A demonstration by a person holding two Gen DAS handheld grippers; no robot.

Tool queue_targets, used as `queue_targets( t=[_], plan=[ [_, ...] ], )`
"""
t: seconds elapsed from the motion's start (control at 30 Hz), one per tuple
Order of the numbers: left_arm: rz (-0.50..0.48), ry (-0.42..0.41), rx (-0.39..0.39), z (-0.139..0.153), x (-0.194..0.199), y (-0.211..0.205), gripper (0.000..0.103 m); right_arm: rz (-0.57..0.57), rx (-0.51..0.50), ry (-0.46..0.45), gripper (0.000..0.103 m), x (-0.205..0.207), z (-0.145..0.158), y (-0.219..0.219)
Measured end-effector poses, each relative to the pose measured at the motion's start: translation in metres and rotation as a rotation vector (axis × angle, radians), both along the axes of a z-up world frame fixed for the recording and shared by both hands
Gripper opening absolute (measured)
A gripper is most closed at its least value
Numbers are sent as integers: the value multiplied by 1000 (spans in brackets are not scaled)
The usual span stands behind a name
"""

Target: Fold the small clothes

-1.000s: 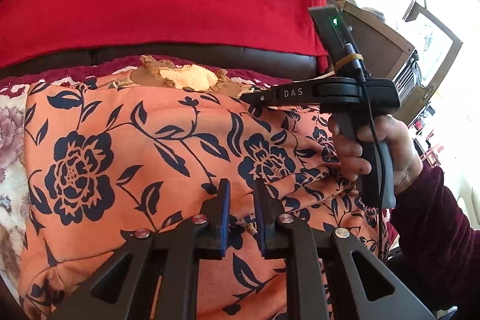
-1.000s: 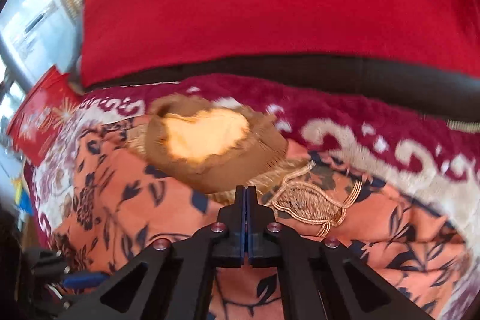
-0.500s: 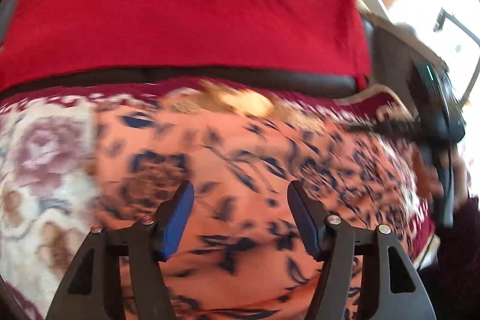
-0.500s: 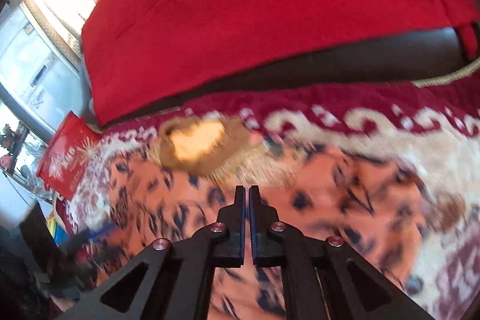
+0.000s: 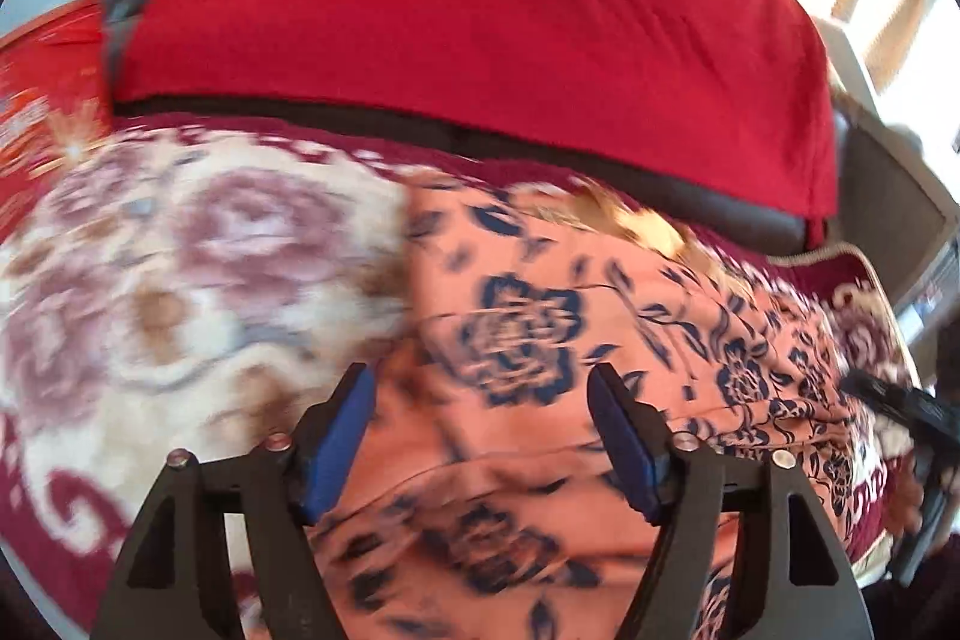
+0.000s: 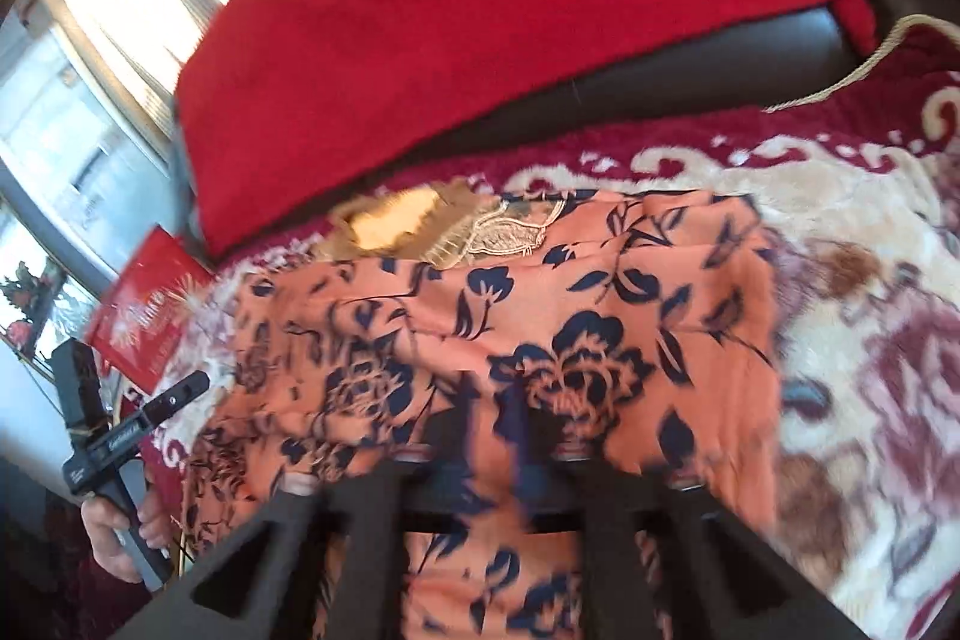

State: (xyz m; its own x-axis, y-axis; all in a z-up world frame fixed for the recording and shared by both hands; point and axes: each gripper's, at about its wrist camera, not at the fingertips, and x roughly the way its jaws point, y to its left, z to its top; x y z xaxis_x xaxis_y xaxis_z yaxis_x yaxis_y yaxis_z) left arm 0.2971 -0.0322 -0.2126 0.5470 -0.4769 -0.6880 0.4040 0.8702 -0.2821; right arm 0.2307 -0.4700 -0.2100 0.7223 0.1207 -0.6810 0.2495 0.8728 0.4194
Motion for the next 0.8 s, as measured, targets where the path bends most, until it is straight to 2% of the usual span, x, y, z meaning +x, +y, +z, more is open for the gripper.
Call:
queue_targets(
  t=[0.03, 0.07, 0.13, 0.27, 0.47, 0.57, 0.63, 0.7, 0.8],
  plan=[
    [26, -6, -5, 2, -6, 15, 76, -18, 22, -13, 83, -9, 0, 0],
    [41, -12, -2, 4, -9, 26, 78, -42, 50, -40, 87, -22, 0, -1],
    [76, -24, 16, 5, -20, 48, 79, -80, 63, -77, 87, -50, 1, 2],
    [101, 0, 43, -11, -53, 85, 79, -82, 89, -63, 87, -91, -8, 6],
    [85, 111, 60, -42, -104, 129, 79, -23, 122, -43, 87, -145, -15, 25],
    [83, 195, 55, -64, -117, 141, 79, -3, 129, 18, 87, -162, -26, 34],
    [69, 278, 22, -78, -121, 148, 79, 10, 145, 75, 87, -173, -37, 40],
    [57, 301, 9, -85, -125, 149, 79, 20, 143, 130, 87, -181, -47, 44],
    [34, 301, 43, -91, -132, 144, 79, 38, 153, 236, 87, -192, -72, 50]
  ],
)
